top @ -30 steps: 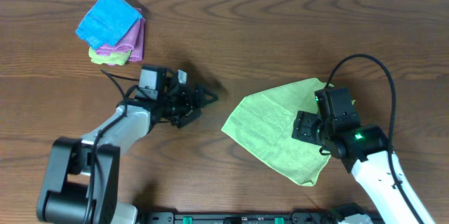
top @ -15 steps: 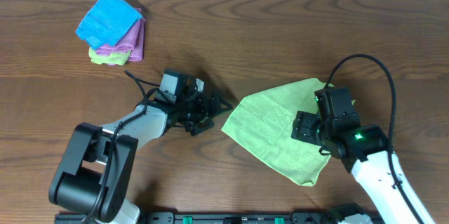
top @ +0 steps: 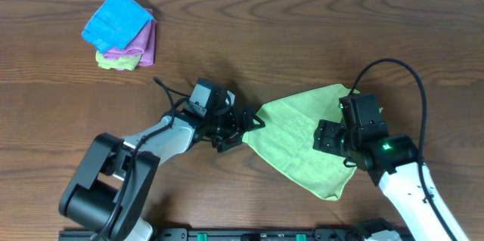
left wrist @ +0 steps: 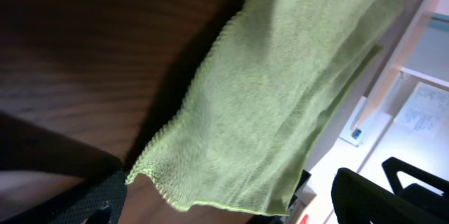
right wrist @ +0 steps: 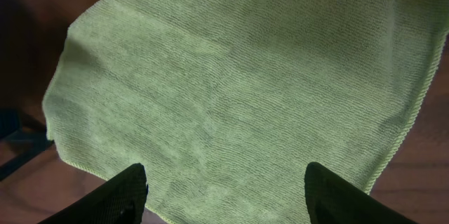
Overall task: Fold the cloth
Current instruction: 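Move the left gripper to the cloth's left corner and grasp it, then grasp the cloth's lower right corner with the right gripper, then lift the cloth with both grippers and stretch it between them, then lower the stretched cloth onto the table, folding it into a strip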
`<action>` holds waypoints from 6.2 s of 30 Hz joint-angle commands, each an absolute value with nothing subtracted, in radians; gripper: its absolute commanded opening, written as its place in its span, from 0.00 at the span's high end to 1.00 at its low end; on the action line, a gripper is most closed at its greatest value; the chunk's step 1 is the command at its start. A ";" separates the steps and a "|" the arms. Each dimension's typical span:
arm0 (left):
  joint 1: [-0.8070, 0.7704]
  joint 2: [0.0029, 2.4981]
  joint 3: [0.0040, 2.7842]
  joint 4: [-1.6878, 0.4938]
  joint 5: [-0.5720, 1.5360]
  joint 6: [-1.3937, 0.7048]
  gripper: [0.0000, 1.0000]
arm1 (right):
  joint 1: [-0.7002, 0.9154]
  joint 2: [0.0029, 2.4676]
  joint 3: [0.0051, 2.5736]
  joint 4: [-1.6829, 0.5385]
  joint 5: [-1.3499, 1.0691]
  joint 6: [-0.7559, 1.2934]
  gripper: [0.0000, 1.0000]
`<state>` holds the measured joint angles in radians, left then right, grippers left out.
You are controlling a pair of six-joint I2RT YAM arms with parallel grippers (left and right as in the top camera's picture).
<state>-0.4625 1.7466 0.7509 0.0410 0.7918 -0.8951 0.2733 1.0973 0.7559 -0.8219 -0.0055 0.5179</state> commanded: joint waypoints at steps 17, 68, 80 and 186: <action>-0.371 1.877 0.788 0.169 0.776 -0.796 0.94 | 0.267 1.090 0.758 -0.812 -0.020 0.508 0.26; -0.073 1.771 0.900 -0.449 0.734 -0.374 0.94 | 0.584 1.255 0.475 -0.437 -0.336 0.971 0.27; -0.073 1.771 0.900 -0.448 0.752 -0.374 0.94 | 0.584 1.314 0.469 -0.377 -0.348 0.976 0.53; -0.171 1.739 1.116 -0.451 0.654 -0.406 0.94 | 0.256 1.517 0.965 -0.533 0.026 0.413 0.99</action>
